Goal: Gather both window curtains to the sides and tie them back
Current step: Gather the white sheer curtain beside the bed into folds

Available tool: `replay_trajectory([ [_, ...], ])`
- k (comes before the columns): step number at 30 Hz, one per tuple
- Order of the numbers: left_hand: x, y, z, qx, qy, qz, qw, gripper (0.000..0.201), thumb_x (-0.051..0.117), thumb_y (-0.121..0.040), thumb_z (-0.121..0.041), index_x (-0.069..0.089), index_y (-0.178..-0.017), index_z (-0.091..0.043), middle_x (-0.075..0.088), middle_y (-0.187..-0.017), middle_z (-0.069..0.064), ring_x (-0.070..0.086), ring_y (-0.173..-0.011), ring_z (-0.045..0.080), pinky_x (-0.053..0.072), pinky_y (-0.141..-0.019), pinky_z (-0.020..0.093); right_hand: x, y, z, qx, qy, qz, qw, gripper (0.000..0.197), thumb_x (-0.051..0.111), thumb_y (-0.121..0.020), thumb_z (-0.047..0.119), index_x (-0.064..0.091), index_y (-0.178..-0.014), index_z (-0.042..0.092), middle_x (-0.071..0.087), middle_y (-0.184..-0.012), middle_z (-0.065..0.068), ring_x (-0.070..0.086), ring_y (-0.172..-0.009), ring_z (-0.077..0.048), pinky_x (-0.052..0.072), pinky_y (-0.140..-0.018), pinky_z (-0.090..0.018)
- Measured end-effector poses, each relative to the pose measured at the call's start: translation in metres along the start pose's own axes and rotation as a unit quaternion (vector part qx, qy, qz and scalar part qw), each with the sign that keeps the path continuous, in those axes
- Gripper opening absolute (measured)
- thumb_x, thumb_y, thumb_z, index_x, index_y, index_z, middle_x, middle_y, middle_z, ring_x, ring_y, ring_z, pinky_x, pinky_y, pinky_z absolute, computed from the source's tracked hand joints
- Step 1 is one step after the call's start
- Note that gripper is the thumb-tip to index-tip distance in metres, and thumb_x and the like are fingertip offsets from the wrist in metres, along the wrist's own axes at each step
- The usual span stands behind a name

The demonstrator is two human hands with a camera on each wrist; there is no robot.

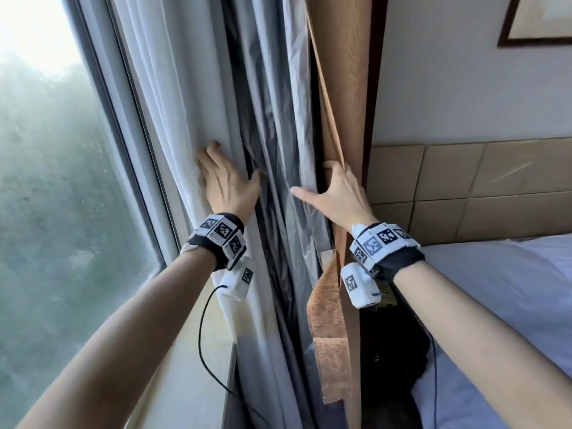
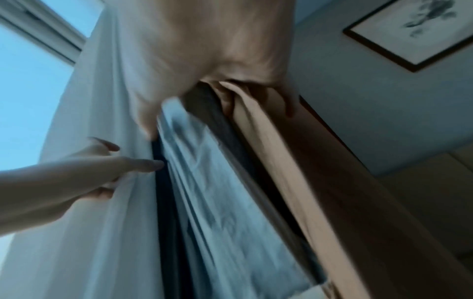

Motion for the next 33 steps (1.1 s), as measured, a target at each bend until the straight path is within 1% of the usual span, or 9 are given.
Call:
replay_trajectory([
  [4, -0.001, 0.000, 0.005, -0.034, 0.009, 0.033, 0.999, 0.046, 0.053, -0.080, -0.012, 0.040, -0.124, -0.003, 0.050, -0.121, 0.016, 0.052, -0.107, 0.036, 0.043, -0.086, 0.041, 0.001, 0.005, 0.006, -0.021, 0.003, -0.047, 0.999, 0.043, 0.050, -0.090, 0.024, 0.047, -0.127, 0.003, 0.051, -0.126, -0.019, 0.052, -0.115, -0.039, 0.044, -0.095, -0.041],
  [8, -0.001, -0.002, 0.017, 0.003, 0.054, 0.047, 0.997, 0.022, 0.046, -0.088, -0.012, 0.056, -0.107, -0.006, 0.058, -0.109, 0.012, 0.055, -0.099, 0.030, 0.042, -0.080, 0.033, -0.005, 0.010, -0.001, -0.030, -0.039, 0.000, 0.999, 0.048, 0.035, -0.097, 0.007, 0.032, -0.144, -0.003, 0.039, -0.145, -0.025, 0.039, -0.133, -0.034, 0.030, -0.108, -0.029],
  [12, -0.005, 0.019, 0.015, 0.092, 0.171, 0.058, 0.979, 0.007, 0.040, -0.096, -0.006, 0.045, -0.099, -0.002, 0.051, -0.075, 0.010, 0.040, -0.060, 0.010, 0.030, -0.057, 0.025, -0.013, 0.015, -0.015, -0.020, -0.052, -0.034, 0.998, 0.049, 0.031, -0.099, 0.002, 0.027, -0.148, 0.000, 0.039, -0.146, -0.026, 0.041, -0.132, -0.036, 0.032, -0.108, -0.032],
  [17, -0.014, 0.051, -0.011, 0.116, 0.302, 0.092, 0.942, 0.014, 0.035, -0.102, -0.008, 0.038, -0.115, -0.002, 0.036, -0.061, -0.007, 0.034, -0.047, 0.005, 0.028, -0.046, 0.025, -0.015, 0.016, -0.027, -0.048, -0.057, -0.065, 0.995, 0.074, 0.036, -0.091, -0.007, 0.010, -0.154, 0.022, 0.037, -0.149, -0.022, 0.049, -0.125, -0.038, 0.040, -0.106, -0.041],
  [20, -0.015, 0.070, -0.037, 0.159, 0.330, 0.137, 0.920, 0.019, 0.038, -0.103, -0.015, 0.037, -0.119, -0.007, 0.040, -0.062, -0.007, 0.037, -0.049, 0.009, 0.034, -0.047, 0.027, -0.019, 0.022, -0.025, -0.084, -0.058, -0.080, 0.992, 0.093, 0.040, -0.085, -0.015, 0.003, -0.153, 0.037, 0.047, -0.140, -0.022, 0.061, -0.100, -0.035, 0.048, -0.091, -0.037],
  [24, -0.006, 0.086, -0.069, 0.229, 0.325, 0.181, 0.900, 0.029, 0.052, -0.097, -0.016, 0.043, -0.123, -0.008, 0.051, -0.069, -0.002, 0.052, -0.059, 0.014, 0.049, -0.058, 0.033, -0.023, 0.029, -0.022, -0.076, -0.066, -0.086, 0.991, 0.099, 0.041, -0.086, -0.012, -0.002, -0.149, 0.049, 0.061, -0.095, -0.019, 0.057, -0.065, -0.027, 0.056, -0.072, -0.046],
  [26, 0.004, 0.087, -0.081, 0.201, 0.328, 0.200, 0.901, 0.039, 0.061, -0.092, -0.013, 0.047, -0.129, -0.011, 0.055, -0.076, -0.008, 0.057, -0.070, 0.012, 0.051, -0.067, 0.026, -0.023, 0.032, -0.020, -0.089, -0.068, -0.077, 0.991, 0.098, 0.044, -0.085, -0.011, -0.001, -0.150, 0.048, 0.061, -0.087, -0.017, 0.058, -0.064, -0.028, 0.056, -0.070, -0.048],
  [30, 0.024, 0.088, -0.094, 0.083, 0.391, 0.242, 0.884, 0.037, 0.063, -0.090, -0.007, 0.056, -0.124, -0.017, 0.058, -0.085, -0.009, 0.057, -0.077, 0.000, 0.047, -0.074, 0.013, -0.024, 0.032, -0.021, -0.070, -0.109, -0.062, 0.990, 0.083, 0.043, -0.091, -0.001, 0.009, -0.149, 0.047, 0.066, -0.101, -0.021, 0.066, -0.084, -0.034, 0.055, -0.081, -0.047],
  [33, 0.036, 0.087, -0.098, 0.059, 0.410, 0.280, 0.866, 0.028, 0.059, -0.092, -0.005, 0.063, -0.119, -0.009, 0.068, -0.089, -0.005, 0.064, -0.084, 0.002, 0.050, -0.079, 0.018, -0.025, 0.027, -0.025, -0.047, -0.130, -0.066, 0.988, 0.066, 0.041, -0.096, 0.008, 0.022, -0.150, 0.040, 0.068, -0.102, -0.020, 0.067, -0.084, -0.033, 0.055, -0.081, -0.046],
])
Point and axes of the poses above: each hand's wrist, its own y-axis away from the middle knuckle, its own x-axis out of the palm, z = x × y, the point moved 3 cm from there along -y, towards the middle knuckle
